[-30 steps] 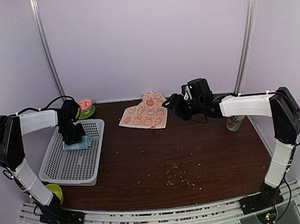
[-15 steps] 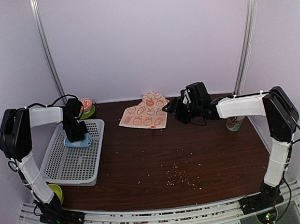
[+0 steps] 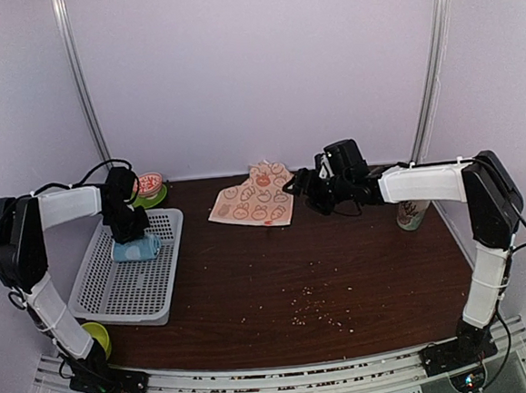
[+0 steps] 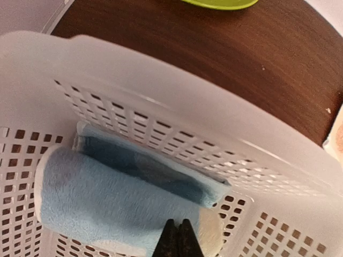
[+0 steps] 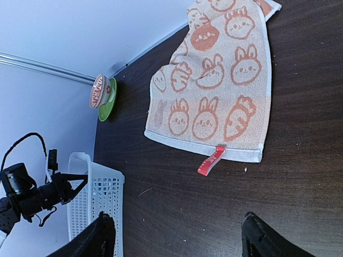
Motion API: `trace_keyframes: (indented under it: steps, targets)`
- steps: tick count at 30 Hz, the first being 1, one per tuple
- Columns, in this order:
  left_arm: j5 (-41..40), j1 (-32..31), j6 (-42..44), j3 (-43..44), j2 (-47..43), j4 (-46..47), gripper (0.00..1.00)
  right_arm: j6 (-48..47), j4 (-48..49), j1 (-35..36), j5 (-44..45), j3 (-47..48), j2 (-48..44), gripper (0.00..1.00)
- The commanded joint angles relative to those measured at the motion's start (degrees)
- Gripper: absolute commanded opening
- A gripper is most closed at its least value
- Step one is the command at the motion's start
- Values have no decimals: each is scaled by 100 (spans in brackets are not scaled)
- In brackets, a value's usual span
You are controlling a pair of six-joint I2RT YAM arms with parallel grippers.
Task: Roll the towels
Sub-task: Adjust the towel in the bin.
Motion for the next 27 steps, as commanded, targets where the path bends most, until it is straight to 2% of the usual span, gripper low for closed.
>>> trace_keyframes:
  steps: [1,6,14,21,27]
  targets:
    - [164,54,163,-195,-482,89,0,-142,-197,-23,130,307,148,81]
    - [316,49,153,-432,-735,86,3,-152,-355,-52,295,586,355,83]
    - [422,43,156,-609,-1395,-39,5,417,-381,-271,860,1051,913,82]
    - [586,-52,13,-1204,-1920,-141,5,603,-375,-282,779,1325,1114,80]
    - [525,-56,-28,-1663,-1888,-32,2,520,-662,-286,891,1555,1249,82]
